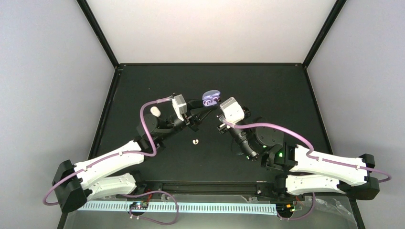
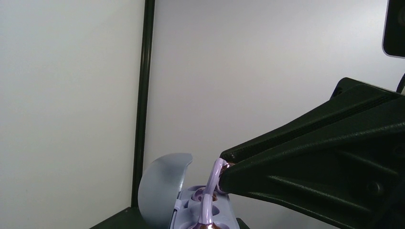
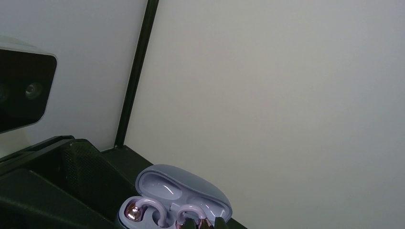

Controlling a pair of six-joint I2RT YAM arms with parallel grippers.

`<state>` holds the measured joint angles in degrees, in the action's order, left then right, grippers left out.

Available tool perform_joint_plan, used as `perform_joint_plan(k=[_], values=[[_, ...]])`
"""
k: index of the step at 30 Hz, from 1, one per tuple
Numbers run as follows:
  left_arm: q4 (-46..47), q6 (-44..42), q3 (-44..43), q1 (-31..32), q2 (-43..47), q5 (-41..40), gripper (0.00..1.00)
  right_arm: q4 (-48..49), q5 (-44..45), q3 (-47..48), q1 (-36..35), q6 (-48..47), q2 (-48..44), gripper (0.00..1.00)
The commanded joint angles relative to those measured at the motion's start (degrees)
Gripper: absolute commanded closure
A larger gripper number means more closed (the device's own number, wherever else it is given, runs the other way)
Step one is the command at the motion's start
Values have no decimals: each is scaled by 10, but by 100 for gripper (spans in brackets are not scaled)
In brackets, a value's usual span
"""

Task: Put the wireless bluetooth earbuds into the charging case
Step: Place the earbud in the charging case.

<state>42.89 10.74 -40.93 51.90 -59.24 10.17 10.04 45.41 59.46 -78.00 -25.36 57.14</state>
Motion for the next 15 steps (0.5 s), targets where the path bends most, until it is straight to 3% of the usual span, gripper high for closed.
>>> perform_joint_plan(k=[1,15], values=[[62,1,-6,3,19,-15,99,-32,27,2,-3,14,-1,99],[86,2,11,3,25,-17,98,-52,21,18,-2,55,3,99]])
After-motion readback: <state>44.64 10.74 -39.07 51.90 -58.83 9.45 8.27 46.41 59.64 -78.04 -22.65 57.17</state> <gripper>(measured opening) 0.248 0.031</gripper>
